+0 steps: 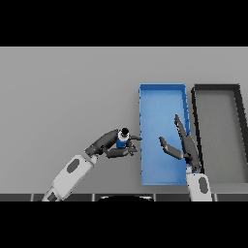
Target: Pick up the blue pipe and place it into the blue bin.
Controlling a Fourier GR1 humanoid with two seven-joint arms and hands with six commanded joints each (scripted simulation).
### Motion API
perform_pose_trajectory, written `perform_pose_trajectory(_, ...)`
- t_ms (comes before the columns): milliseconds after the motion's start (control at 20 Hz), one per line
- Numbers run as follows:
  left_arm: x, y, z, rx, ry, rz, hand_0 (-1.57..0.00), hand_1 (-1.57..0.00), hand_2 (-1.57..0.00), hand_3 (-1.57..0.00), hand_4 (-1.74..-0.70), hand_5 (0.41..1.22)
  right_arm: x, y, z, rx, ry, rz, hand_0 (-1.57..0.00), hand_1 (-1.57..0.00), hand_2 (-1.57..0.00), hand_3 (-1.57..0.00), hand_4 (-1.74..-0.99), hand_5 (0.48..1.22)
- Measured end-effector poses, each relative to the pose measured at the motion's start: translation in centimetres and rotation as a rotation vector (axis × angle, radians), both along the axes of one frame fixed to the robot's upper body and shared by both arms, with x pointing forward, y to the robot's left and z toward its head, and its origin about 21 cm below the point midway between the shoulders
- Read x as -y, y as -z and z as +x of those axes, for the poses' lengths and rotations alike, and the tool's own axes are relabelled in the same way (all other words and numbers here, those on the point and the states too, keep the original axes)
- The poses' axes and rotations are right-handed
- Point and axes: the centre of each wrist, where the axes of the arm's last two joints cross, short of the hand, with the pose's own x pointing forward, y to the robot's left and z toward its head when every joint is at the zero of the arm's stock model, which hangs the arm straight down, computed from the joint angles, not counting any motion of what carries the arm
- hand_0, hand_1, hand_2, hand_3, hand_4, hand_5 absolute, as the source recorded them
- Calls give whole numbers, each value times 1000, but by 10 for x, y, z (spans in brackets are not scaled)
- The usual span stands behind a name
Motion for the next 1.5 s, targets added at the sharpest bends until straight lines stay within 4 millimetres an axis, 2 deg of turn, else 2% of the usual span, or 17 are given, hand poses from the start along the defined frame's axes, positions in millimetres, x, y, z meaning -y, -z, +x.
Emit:
perform_pose_trajectory(150,-5,0,0,20,-7,2,-1570,-1570,-1570,-1439,-1731,1220,-2,0,-3,13,-14,23,1,1,1,1,-1197,618)
perform_pose_trajectory(250,-5,-4,3,21,-13,2,-1571,-1571,-1571,-1438,-1731,1221,-2,-3,3,8,-28,34,1,1,1,1,-1195,610)
perform_pose_trajectory(350,-4,-2,-1,14,-6,-9,-1571,-1571,-1571,-1440,-1731,1221,4,-18,6,57,-107,122,1,1,1,1,-1199,593)
perform_pose_trajectory(550,-3,-3,3,13,-5,15,-1571,-1571,-1571,-1440,-1731,1221,14,-66,14,70,-326,154,1,1,1,1,-1250,532)
perform_pose_trajectory(600,0,0,1,10,1,19,-1571,-1571,-1571,-1440,-1731,1221,10,-81,18,73,-387,134,1,1,1,1,-1260,523)
perform_pose_trajectory(800,-3,-2,4,12,-5,14,-1571,-1571,-1571,-1439,-1732,1221,-12,-117,23,99,-586,65,1,1,1,1,-1305,522)
perform_pose_trajectory(950,-3,1,5,16,-19,33,-1571,-1571,-1571,-1436,-1732,1221,-26,-141,26,115,-693,26,1,1,1,1,-1295,522)
perform_pose_trajectory(1050,-2,1,5,30,-12,28,-1571,-1571,-1571,-1436,-1732,1221,-43,-150,28,119,-767,-1,1,1,1,1,-1300,529)
perform_pose_trajectory(1200,-2,0,4,19,0,14,-1571,-1571,-1571,-1437,-1732,1221,-55,-164,39,133,-838,-65,1,1,1,1,-1294,532)
perform_pose_trajectory(1400,-1,-3,8,32,20,0,-1571,-1571,-1571,-1484,-1731,1221,-89,-167,48,131,-948,-80,1,1,1,1,-1251,535)
perform_pose_trajectory(1500,-2,2,10,13,20,3,-1571,-1571,-1571,-1504,-1730,1221,-98,-169,53,116,-977,-93,1,1,1,1,-1233,528)
